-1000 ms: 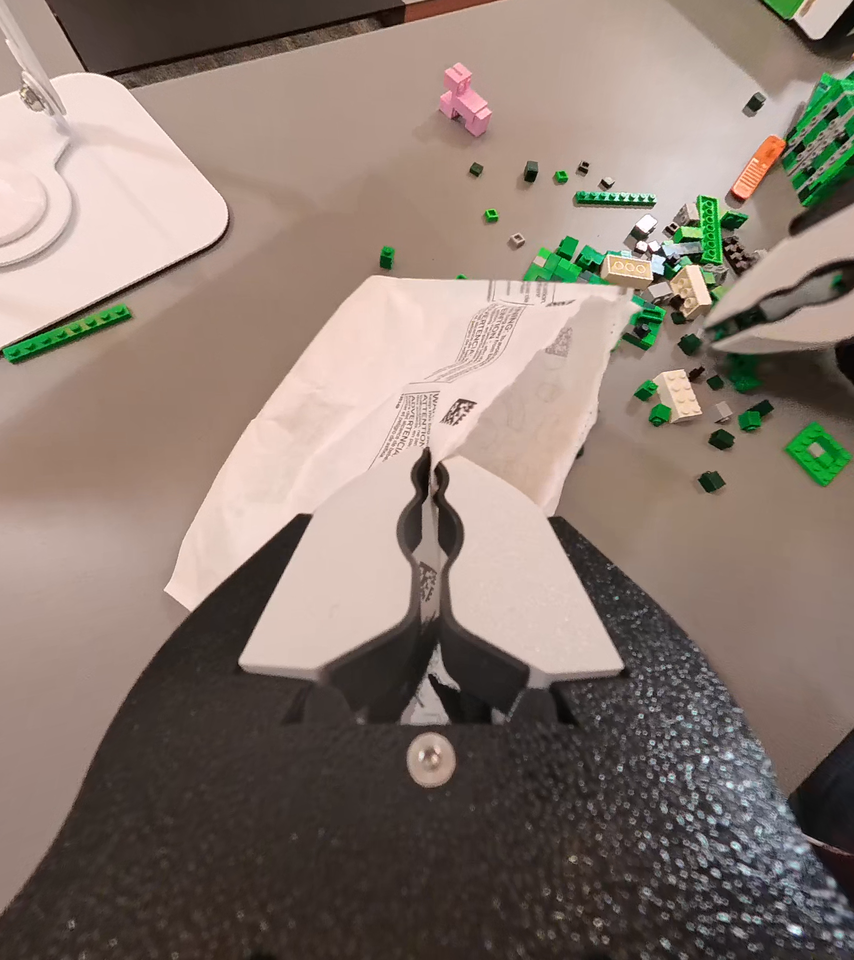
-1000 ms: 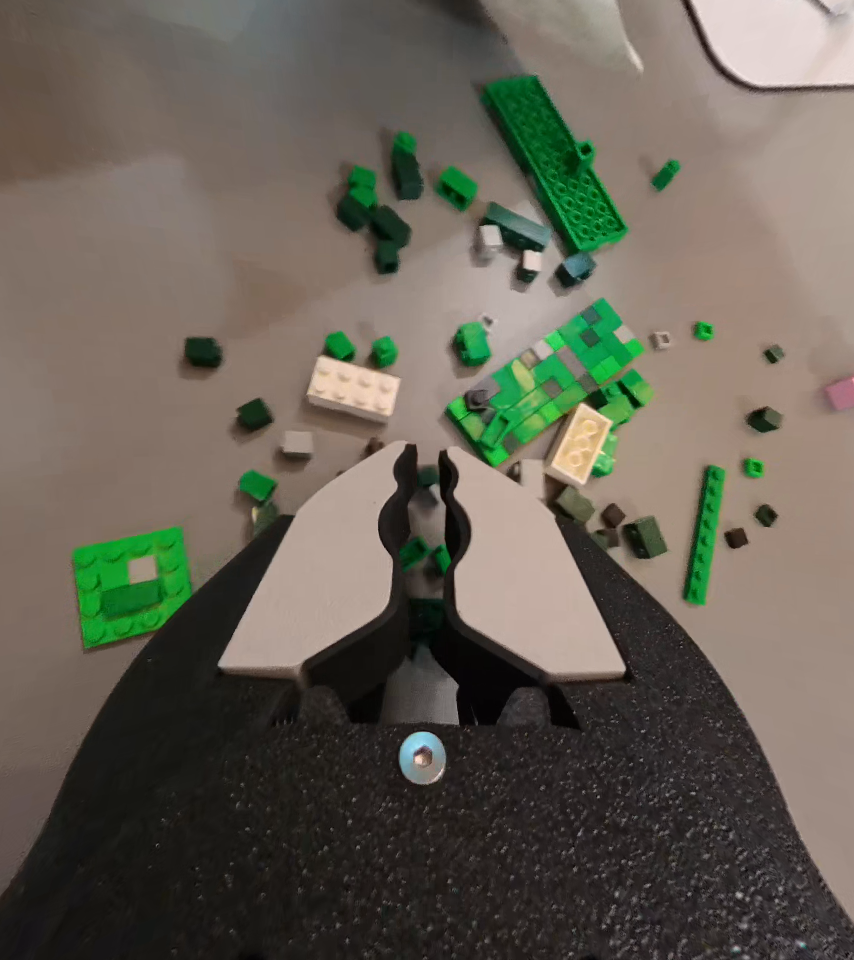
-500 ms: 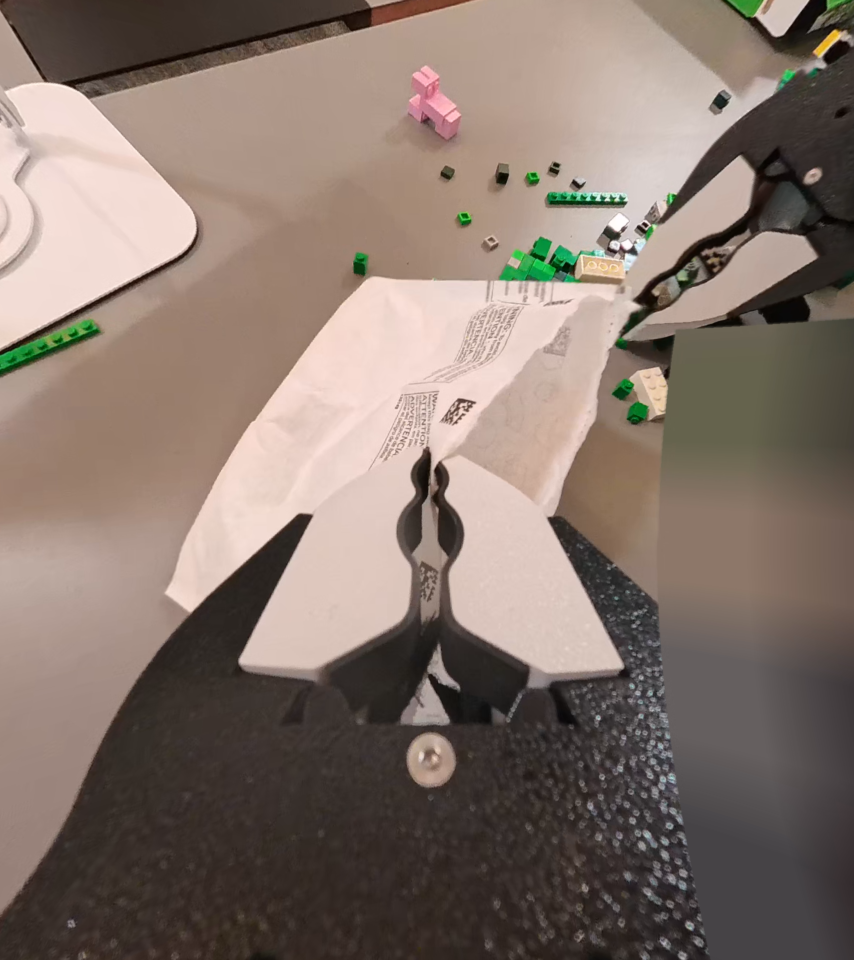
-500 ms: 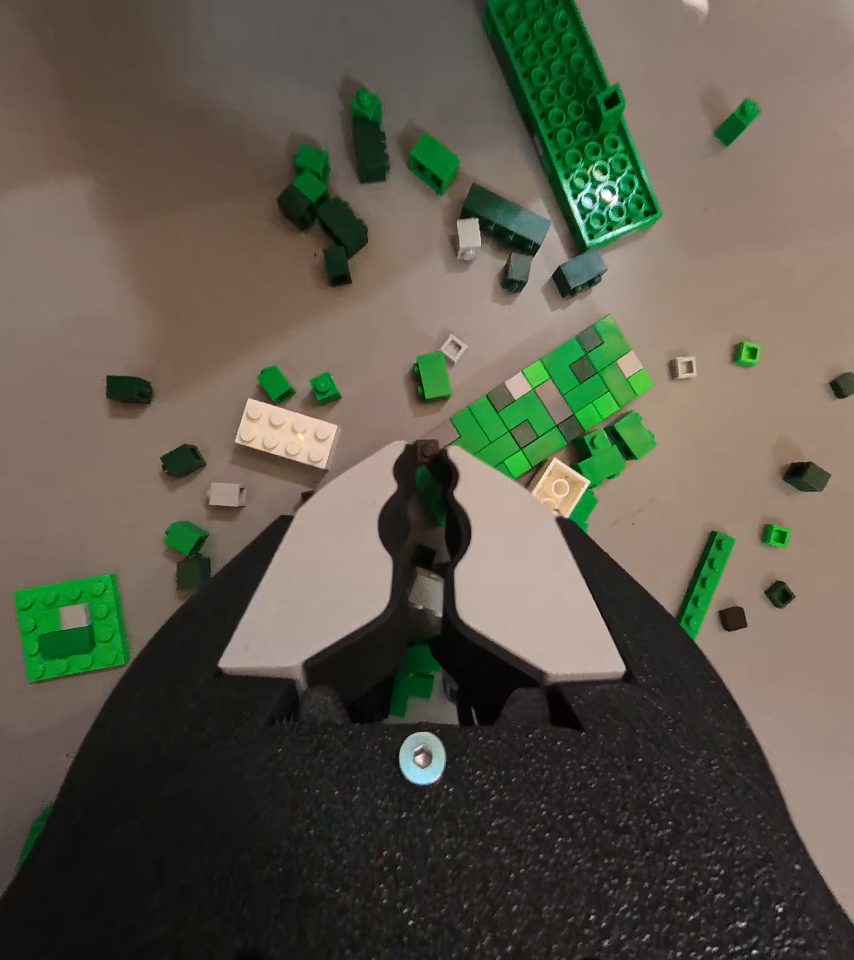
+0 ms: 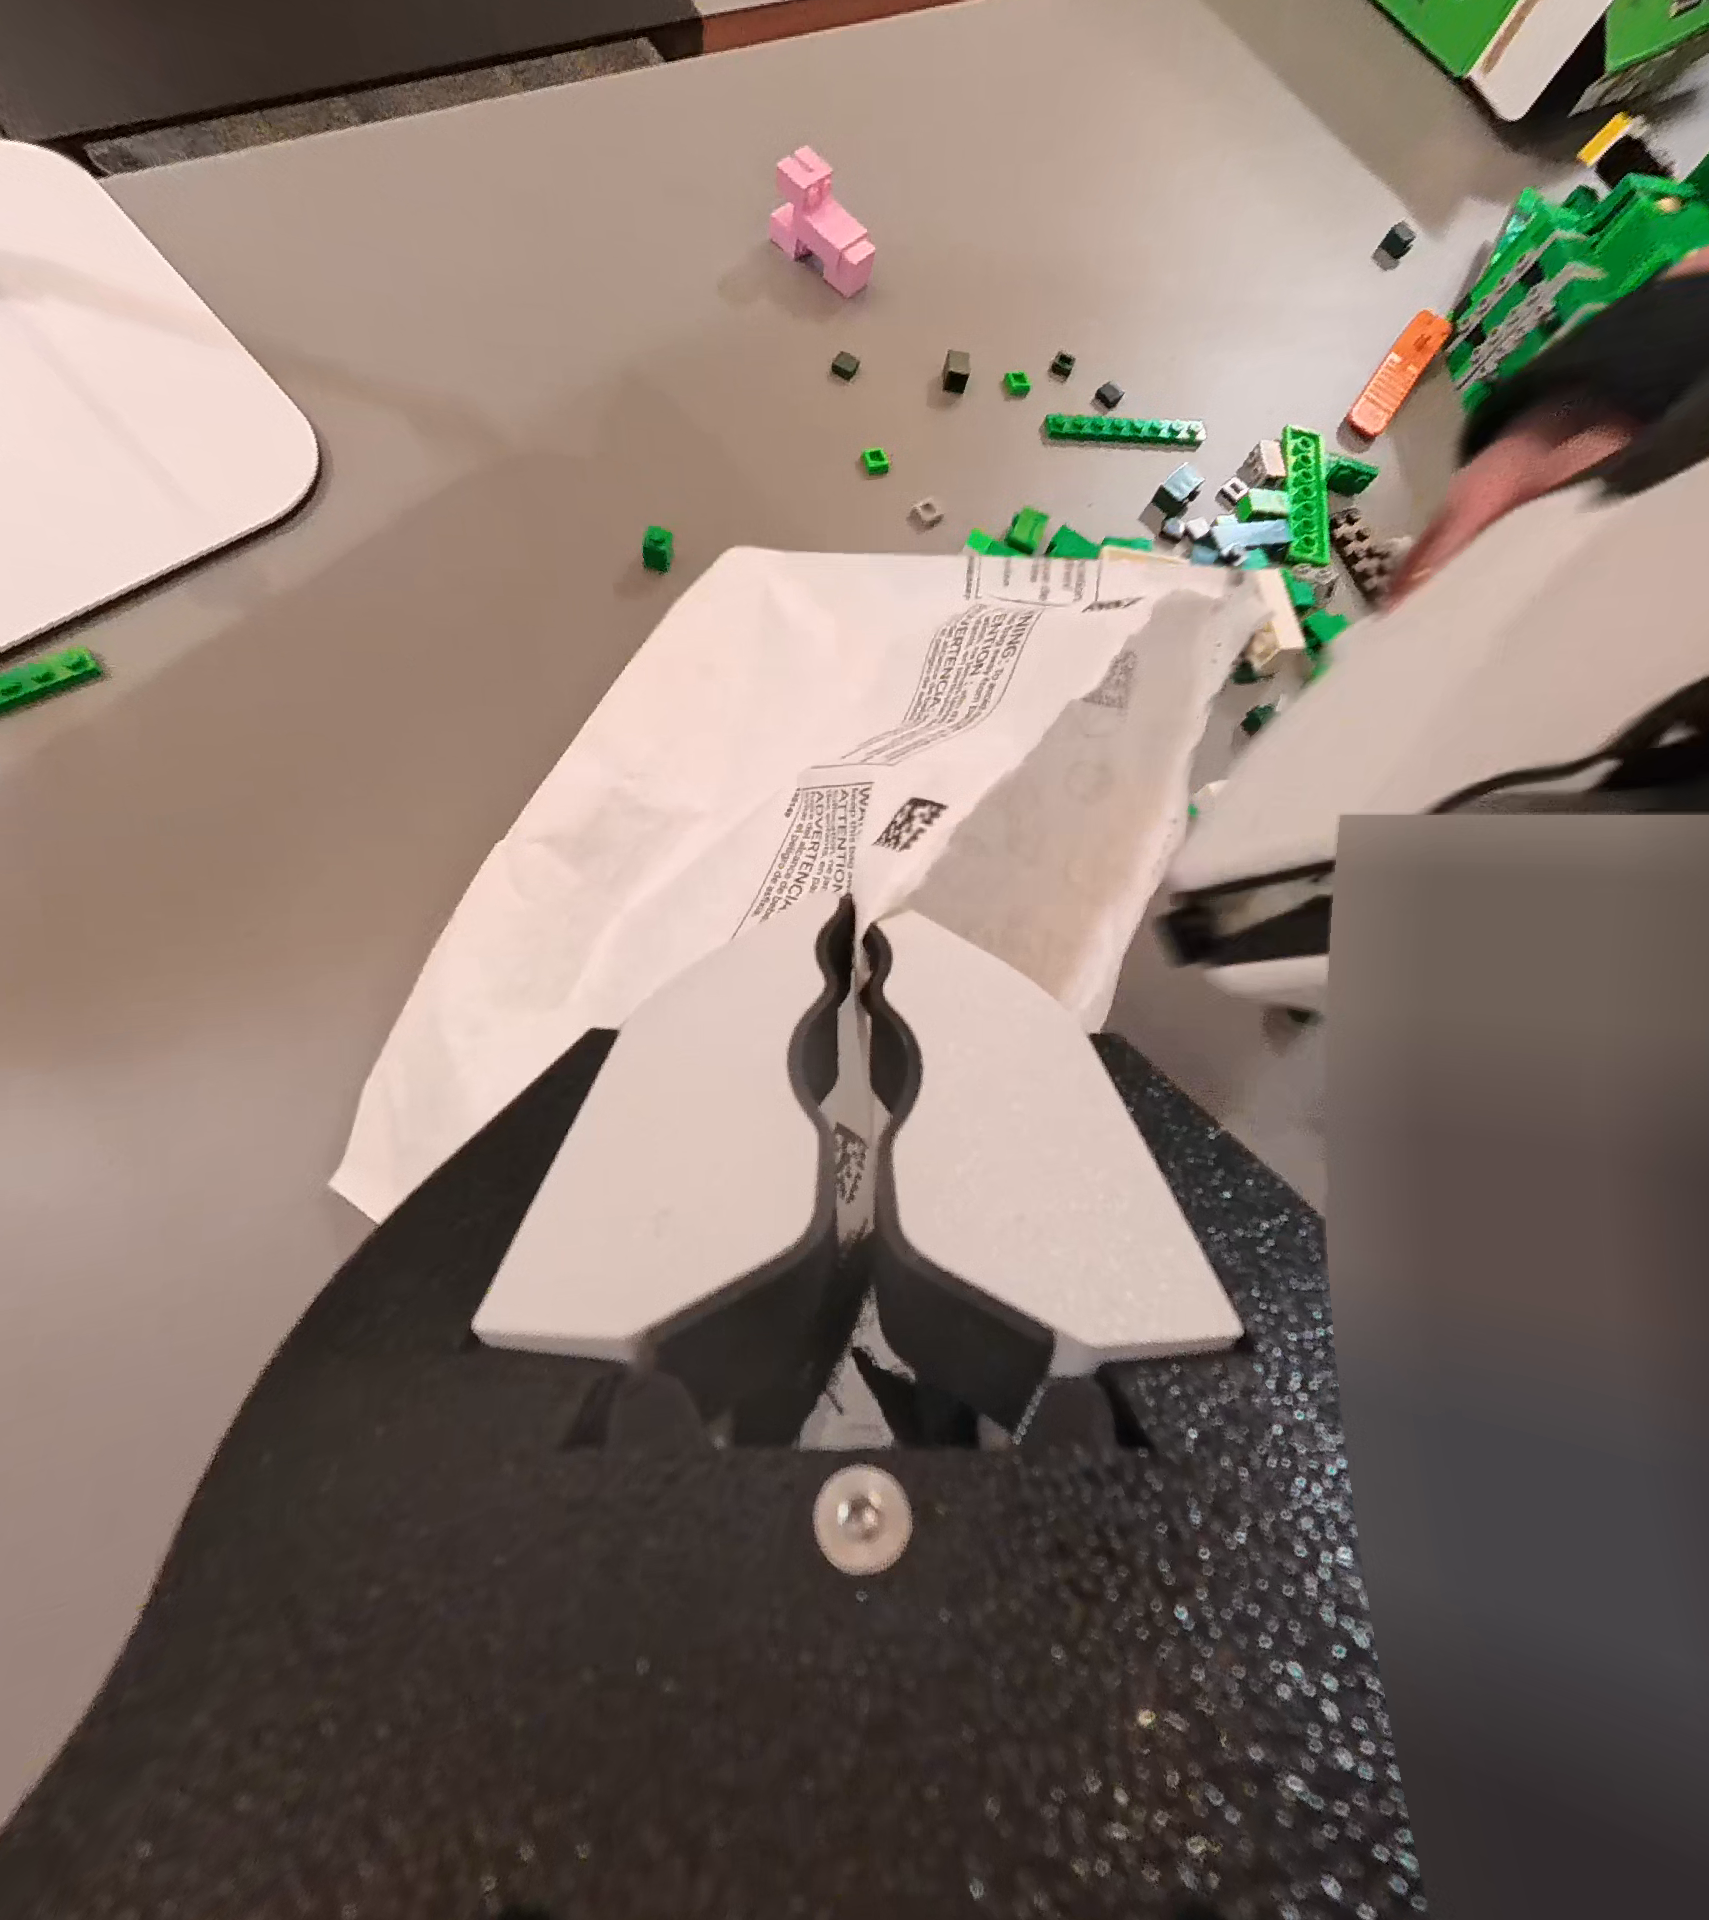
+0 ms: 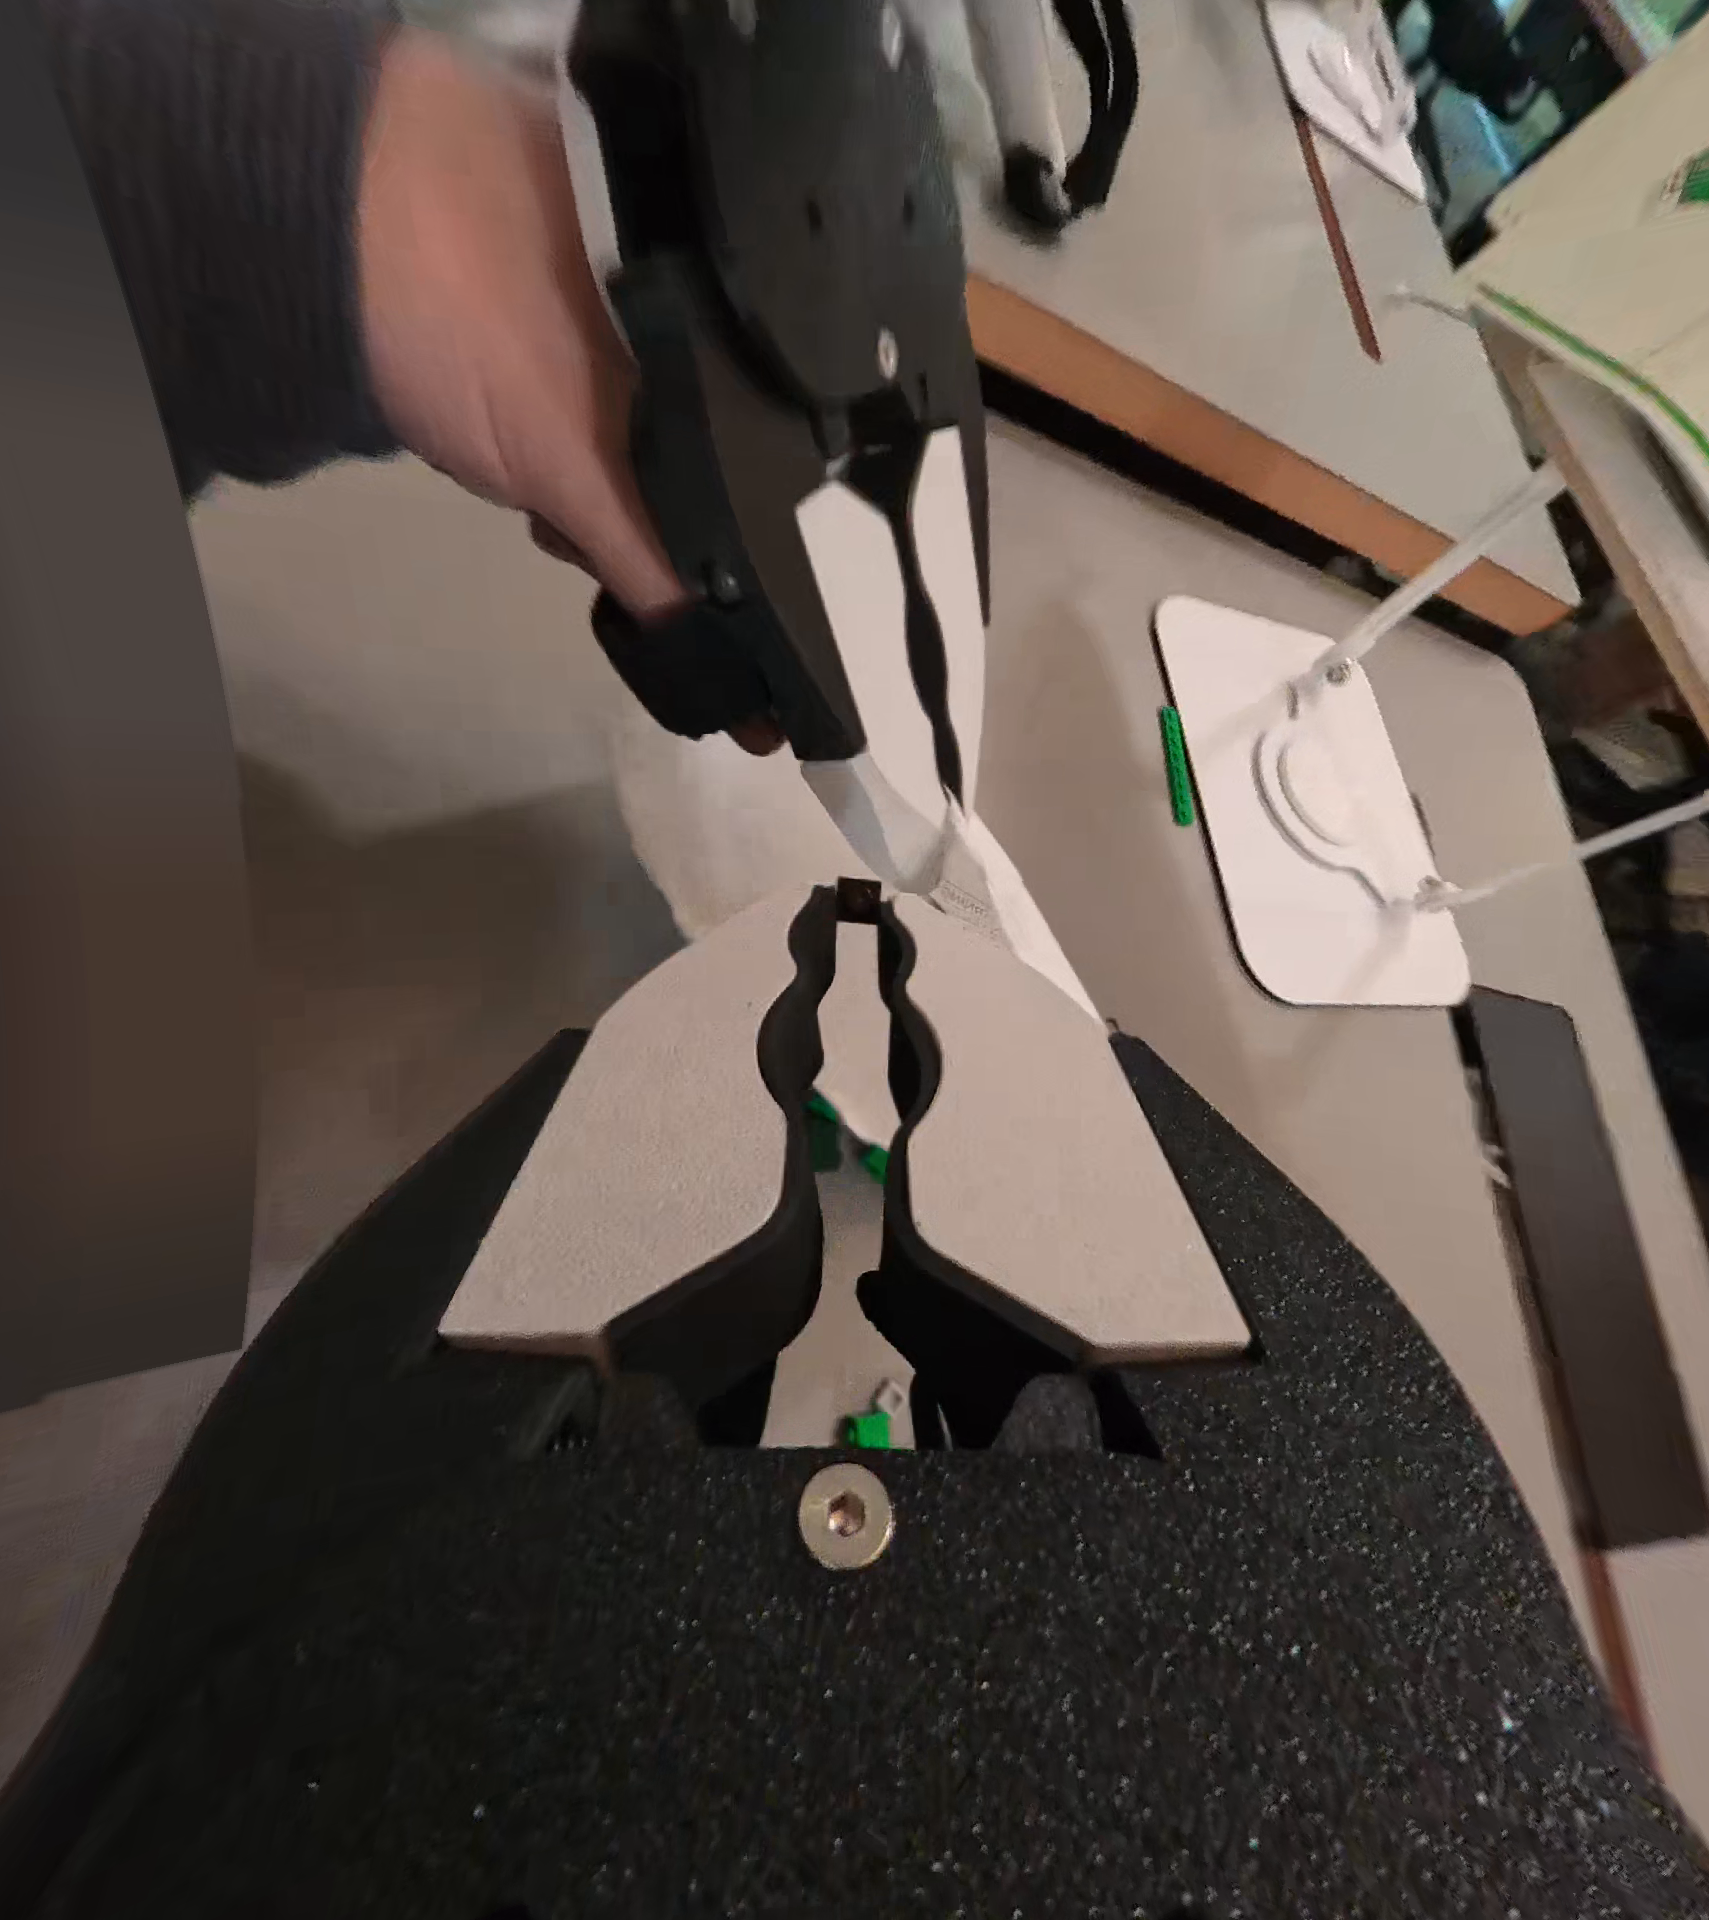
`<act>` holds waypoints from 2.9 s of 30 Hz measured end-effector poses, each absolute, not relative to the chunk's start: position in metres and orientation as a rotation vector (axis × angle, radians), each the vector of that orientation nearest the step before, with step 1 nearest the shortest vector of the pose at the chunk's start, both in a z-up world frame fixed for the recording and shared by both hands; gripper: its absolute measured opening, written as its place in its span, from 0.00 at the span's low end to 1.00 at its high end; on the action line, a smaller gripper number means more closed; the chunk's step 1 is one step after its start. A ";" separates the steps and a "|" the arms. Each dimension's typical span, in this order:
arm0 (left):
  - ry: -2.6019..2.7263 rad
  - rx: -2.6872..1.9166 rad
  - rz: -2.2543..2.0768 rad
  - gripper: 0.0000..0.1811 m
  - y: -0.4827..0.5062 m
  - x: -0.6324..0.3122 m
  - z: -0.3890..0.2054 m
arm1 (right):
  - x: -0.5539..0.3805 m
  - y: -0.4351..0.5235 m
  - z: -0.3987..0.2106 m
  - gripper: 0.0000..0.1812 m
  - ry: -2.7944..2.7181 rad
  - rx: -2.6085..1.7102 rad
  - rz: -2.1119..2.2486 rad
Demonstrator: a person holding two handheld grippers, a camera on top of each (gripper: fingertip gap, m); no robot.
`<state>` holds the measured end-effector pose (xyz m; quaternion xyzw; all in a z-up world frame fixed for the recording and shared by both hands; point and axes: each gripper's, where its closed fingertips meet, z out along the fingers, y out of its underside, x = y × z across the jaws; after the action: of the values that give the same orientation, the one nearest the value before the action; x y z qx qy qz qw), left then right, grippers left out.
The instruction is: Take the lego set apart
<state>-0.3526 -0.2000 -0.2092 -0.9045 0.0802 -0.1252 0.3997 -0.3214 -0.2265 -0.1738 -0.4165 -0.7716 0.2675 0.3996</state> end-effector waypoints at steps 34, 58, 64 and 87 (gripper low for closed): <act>0.192 -2.274 -0.372 0.00 -0.196 -0.346 -0.210 | -0.288 -0.214 -0.172 0.02 -1.870 -0.998 0.663; 0.199 -2.248 -0.383 0.00 -0.200 -0.346 -0.201 | -0.311 -0.208 -0.191 0.15 -1.814 -1.075 0.505; 0.207 -2.214 -0.370 0.00 -0.196 -0.345 -0.196 | -0.281 -0.200 -0.164 0.11 -1.649 -1.098 0.713; 0.237 -2.309 -0.190 0.00 -0.194 -0.342 -0.207 | -0.138 -0.098 -0.261 0.04 -1.687 -1.554 0.641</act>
<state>-0.3420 -0.1936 -0.2065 -0.9107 0.0937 -0.0749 0.3953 -0.1378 -0.0976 -0.2605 -0.6058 -0.6580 0.2499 0.3710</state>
